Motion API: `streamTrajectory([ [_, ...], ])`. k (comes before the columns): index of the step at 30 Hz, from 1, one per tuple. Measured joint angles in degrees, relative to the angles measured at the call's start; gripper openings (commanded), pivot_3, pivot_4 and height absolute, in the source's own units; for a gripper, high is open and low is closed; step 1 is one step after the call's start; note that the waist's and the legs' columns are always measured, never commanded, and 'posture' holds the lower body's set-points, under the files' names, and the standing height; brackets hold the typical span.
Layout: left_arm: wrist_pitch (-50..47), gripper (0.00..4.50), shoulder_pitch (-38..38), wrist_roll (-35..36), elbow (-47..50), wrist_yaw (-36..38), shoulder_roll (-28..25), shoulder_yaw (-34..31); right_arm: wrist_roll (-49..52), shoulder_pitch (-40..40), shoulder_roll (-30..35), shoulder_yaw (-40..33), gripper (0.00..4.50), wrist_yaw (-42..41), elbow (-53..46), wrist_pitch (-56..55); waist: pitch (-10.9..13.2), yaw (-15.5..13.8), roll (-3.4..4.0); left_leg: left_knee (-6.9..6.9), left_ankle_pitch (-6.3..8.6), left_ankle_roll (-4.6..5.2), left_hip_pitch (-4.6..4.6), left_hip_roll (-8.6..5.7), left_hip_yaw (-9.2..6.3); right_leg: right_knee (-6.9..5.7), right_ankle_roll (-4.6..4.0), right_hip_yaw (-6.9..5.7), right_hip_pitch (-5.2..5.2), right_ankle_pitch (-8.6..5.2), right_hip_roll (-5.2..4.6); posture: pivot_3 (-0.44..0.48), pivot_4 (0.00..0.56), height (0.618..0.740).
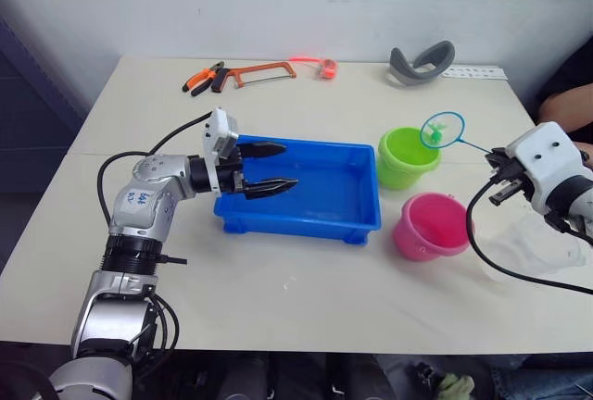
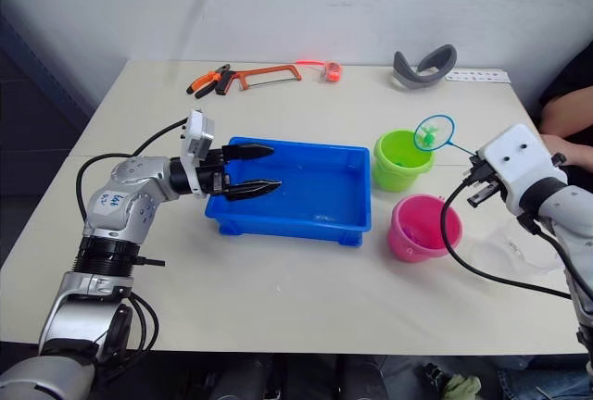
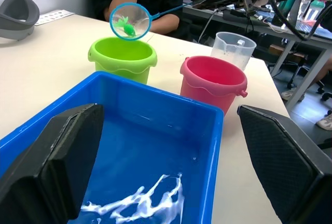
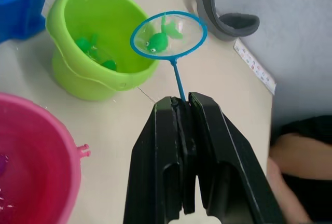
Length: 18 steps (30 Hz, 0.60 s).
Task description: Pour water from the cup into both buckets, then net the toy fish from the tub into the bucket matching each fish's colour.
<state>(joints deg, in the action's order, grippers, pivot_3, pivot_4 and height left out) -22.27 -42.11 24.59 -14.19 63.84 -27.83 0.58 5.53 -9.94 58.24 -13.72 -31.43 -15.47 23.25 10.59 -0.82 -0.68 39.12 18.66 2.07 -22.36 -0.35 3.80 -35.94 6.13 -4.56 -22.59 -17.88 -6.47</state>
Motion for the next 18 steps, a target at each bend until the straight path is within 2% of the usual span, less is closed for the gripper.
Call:
streamTrajectory([
  [1,0.0,4.48,0.0,0.0,0.0,0.0,-0.1,0.0,-1.8,0.5,0.7,0.2,0.00,0.0,0.6,-2.5,0.0,0.0,0.00,0.00,0.00,0.00,-0.01,0.00,-0.01,0.01,0.00,0.00,0.00,0.00,0.00,0.000,0.150,0.740],
  [2,0.2,4.48,0.1,0.0,0.0,0.0,-0.3,-0.1,-7.0,1.2,3.5,1.2,0.00,0.2,2.4,-10.1,0.0,-0.1,0.01,0.00,0.00,0.00,0.01,0.00,0.01,0.00,0.00,-0.01,0.00,0.00,0.00,0.000,0.150,0.740],
  [8,0.3,4.48,0.1,0.0,0.0,0.0,-0.4,-0.1,-22.5,1.8,11.9,4.9,0.00,3.5,6.7,-29.1,0.0,-0.1,0.00,0.02,-0.01,-0.02,0.02,0.02,-0.04,0.02,0.00,0.02,0.04,0.00,-0.02,0.000,0.150,0.740],
  [13,0.3,4.48,0.1,0.0,0.0,0.0,-0.4,-0.1,-32.0,1.8,13.5,6.4,0.00,8.0,11.4,-40.8,0.0,-0.2,0.01,0.03,-0.03,-0.06,0.02,0.03,-0.05,0.03,0.00,0.00,0.06,0.00,-0.01,0.000,0.150,0.740],
  [18,0.3,4.48,0.1,0.0,0.0,0.0,-0.4,-0.1,-32.4,1.8,12.7,6.0,0.00,8.6,12.7,-43.3,0.0,-0.2,0.01,0.04,-0.04,-0.07,0.03,0.04,-0.07,0.03,0.00,-0.01,0.10,0.00,0.01,0.000,0.150,0.740],
])
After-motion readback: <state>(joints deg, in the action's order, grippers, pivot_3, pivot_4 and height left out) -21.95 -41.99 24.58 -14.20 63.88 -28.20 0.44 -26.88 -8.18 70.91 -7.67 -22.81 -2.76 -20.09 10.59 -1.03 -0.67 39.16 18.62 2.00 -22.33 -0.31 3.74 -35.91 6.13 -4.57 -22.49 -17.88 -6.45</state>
